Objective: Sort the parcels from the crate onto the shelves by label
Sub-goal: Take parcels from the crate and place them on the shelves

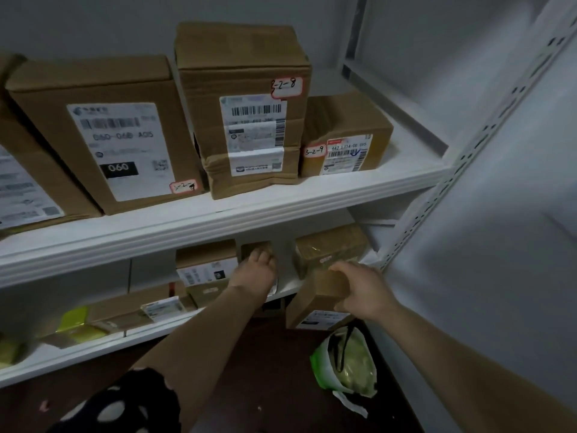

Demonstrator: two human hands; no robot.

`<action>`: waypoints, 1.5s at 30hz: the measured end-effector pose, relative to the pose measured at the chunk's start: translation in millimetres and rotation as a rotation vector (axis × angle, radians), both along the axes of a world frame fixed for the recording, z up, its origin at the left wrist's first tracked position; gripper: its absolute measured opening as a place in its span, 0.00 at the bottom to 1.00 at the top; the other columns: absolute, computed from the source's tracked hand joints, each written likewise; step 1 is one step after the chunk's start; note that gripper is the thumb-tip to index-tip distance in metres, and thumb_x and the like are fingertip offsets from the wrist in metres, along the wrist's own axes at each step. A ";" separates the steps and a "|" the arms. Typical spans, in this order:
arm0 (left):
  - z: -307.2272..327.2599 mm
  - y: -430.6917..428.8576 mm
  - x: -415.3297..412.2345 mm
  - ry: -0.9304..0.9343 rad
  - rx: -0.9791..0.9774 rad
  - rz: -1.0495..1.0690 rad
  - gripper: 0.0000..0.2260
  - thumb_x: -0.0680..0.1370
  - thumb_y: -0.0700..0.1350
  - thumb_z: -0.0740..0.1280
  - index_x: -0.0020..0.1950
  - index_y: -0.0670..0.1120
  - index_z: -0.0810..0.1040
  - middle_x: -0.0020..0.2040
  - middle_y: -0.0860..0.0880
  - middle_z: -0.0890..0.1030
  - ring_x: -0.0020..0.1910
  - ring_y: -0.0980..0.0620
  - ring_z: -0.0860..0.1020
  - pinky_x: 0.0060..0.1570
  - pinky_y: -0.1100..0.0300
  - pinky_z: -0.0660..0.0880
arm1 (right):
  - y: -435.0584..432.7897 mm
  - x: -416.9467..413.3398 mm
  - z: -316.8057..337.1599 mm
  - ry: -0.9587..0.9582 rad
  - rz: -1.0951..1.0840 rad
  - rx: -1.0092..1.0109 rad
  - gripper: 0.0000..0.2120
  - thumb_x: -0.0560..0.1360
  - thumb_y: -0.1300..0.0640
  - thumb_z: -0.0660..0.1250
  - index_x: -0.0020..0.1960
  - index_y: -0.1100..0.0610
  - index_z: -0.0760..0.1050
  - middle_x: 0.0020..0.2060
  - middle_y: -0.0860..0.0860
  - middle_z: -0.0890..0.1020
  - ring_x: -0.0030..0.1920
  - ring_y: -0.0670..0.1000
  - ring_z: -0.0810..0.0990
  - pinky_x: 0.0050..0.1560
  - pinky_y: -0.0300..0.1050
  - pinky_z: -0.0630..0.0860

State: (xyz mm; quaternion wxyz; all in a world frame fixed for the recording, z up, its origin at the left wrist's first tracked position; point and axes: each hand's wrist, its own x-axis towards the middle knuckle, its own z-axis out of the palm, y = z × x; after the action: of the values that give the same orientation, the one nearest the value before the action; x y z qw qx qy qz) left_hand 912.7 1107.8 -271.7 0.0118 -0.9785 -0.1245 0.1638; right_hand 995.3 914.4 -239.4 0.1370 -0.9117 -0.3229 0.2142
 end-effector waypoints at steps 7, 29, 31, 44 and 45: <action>-36.5 -1.6 50.8 0.235 0.168 -0.173 0.27 0.81 0.42 0.58 0.78 0.51 0.51 0.79 0.45 0.43 0.76 0.40 0.38 0.71 0.40 0.35 | -6.4 17.9 -20.6 0.017 -0.024 -0.032 0.29 0.64 0.55 0.74 0.63 0.46 0.70 0.55 0.48 0.77 0.57 0.51 0.74 0.61 0.45 0.69; -89.5 25.3 42.2 0.347 0.291 -0.122 0.20 0.78 0.38 0.64 0.69 0.45 0.72 0.74 0.40 0.60 0.73 0.39 0.54 0.68 0.36 0.33 | 19.2 33.0 -31.6 0.131 0.045 -0.028 0.28 0.64 0.58 0.76 0.62 0.46 0.72 0.55 0.47 0.76 0.57 0.50 0.74 0.62 0.48 0.70; -89.4 30.2 36.5 0.340 0.285 -0.100 0.20 0.78 0.38 0.65 0.70 0.46 0.72 0.74 0.41 0.60 0.73 0.40 0.54 0.68 0.36 0.34 | 25.0 33.1 -30.1 0.147 0.022 0.010 0.28 0.63 0.58 0.77 0.60 0.46 0.73 0.54 0.47 0.77 0.56 0.50 0.75 0.60 0.49 0.72; -56.9 45.1 14.0 0.127 0.072 0.072 0.26 0.83 0.41 0.49 0.78 0.40 0.39 0.79 0.42 0.46 0.78 0.44 0.45 0.75 0.52 0.40 | 73.9 34.3 -11.8 0.137 0.106 0.054 0.28 0.64 0.60 0.76 0.60 0.47 0.72 0.55 0.49 0.77 0.57 0.52 0.75 0.61 0.51 0.71; -54.4 45.2 11.1 0.131 0.050 0.101 0.27 0.83 0.41 0.50 0.77 0.40 0.38 0.79 0.41 0.44 0.78 0.44 0.44 0.75 0.52 0.41 | 79.3 34.0 -9.6 0.109 0.132 0.037 0.27 0.64 0.60 0.76 0.60 0.47 0.72 0.56 0.49 0.77 0.58 0.52 0.75 0.61 0.49 0.69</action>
State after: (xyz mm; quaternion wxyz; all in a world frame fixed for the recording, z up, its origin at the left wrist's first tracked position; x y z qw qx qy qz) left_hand 923.8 1153.0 -326.1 0.0358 -0.9576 -0.1767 0.2246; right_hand 1029.4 993.7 -249.0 0.1568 -0.8727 -0.3782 0.2661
